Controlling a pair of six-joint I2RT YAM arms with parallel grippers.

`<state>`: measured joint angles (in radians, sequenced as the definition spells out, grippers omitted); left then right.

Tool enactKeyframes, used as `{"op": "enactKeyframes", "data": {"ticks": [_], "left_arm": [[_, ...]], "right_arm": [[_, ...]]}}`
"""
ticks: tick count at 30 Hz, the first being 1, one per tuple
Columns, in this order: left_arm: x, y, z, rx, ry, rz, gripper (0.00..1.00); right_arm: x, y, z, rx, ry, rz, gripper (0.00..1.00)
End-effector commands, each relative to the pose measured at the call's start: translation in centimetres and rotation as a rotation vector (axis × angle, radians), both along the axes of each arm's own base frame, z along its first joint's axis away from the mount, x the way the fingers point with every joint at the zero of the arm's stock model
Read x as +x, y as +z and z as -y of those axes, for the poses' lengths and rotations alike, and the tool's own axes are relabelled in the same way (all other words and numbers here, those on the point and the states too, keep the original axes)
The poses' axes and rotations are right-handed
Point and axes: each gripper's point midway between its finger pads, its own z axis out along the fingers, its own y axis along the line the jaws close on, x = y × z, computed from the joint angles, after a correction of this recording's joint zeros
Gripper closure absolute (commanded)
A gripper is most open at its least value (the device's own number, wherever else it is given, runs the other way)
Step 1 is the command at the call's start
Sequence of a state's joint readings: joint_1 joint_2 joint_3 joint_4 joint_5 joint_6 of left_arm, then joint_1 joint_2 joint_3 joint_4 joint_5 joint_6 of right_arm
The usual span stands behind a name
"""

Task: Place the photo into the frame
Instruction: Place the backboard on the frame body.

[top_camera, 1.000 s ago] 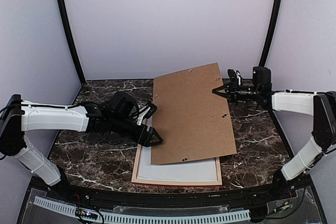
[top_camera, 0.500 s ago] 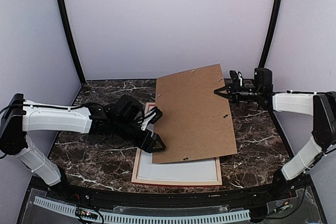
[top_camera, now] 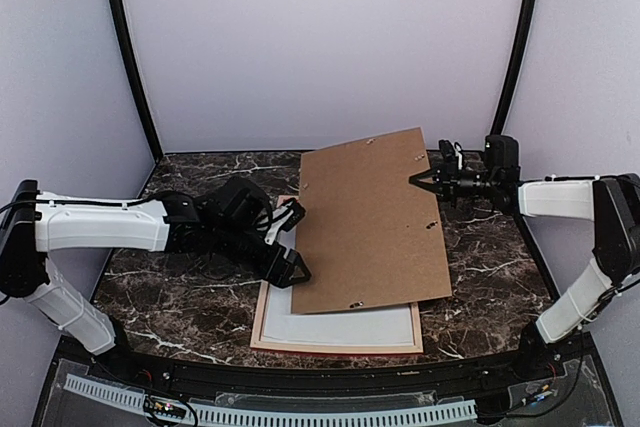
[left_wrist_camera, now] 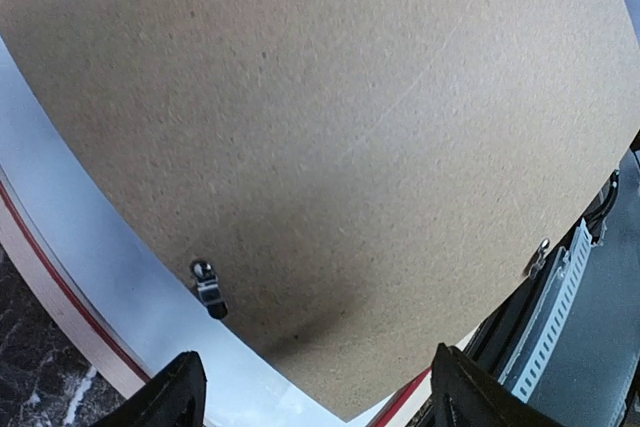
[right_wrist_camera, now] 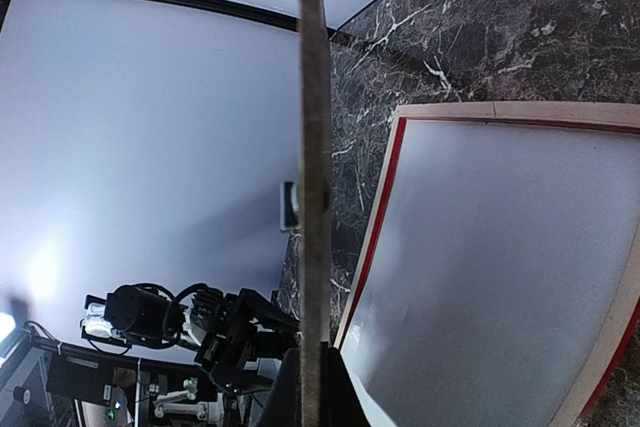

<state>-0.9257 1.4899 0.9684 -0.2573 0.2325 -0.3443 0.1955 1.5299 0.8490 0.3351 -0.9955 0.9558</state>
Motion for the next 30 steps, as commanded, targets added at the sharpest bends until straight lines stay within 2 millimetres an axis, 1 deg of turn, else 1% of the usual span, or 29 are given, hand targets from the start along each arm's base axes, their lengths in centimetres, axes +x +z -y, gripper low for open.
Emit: {"op": "enactKeyframes", "data": {"ticks": [1, 5, 10, 13, 14, 16, 18, 23, 26, 30], "left_arm": [[1.4, 3.5, -0.6, 0.001, 0.04, 0.11, 0.19], [3.2, 4.5, -1.7, 0.035, 0.113, 0.162, 0.17], [5.4, 5.2, -3.6, 0.032, 0.227, 0.169, 0.15], [7.0, 5.6, -5.3, 0.015, 0.304, 0.166, 0.13], [7.2, 5.4, -5.7, 0.012, 0.323, 0.161, 0.12], [8.3, 5.6, -7.3, 0.015, 0.388, 0.173, 0.11], [8.9, 5.7, -8.6, 0.021, 0.438, 0.182, 0.08], [9.5, 6.2, -10.4, 0.025, 0.501, 0.206, 0.05], [9.6, 6.5, -10.8, 0.022, 0.509, 0.218, 0.04], [9.5, 6.3, -11.0, 0.029, 0.511, 0.215, 0.04]], "right_arm": [[-0.3, 1.5, -0.1, 0.047, 0.025, 0.06, 1.0], [-0.6, 1.3, -0.2, 0.073, 0.02, 0.042, 1.0], [-1.3, 0.0, -0.8, 0.094, 0.022, 0.002, 1.0], [-1.6, -0.6, -1.3, 0.111, 0.024, -0.015, 1.0], [-1.7, -1.0, -1.5, 0.115, 0.025, -0.023, 1.0], [-1.9, -1.6, -1.8, 0.123, 0.026, -0.038, 1.0], [-2.1, -2.4, -2.3, 0.133, 0.03, -0.059, 1.0], [-2.4, -3.6, -3.1, 0.167, 0.039, -0.09, 1.0], [-2.2, -4.2, -3.4, 0.166, 0.031, -0.102, 1.0], [-2.2, -4.8, -3.7, 0.156, 0.028, -0.114, 1.0]]}}
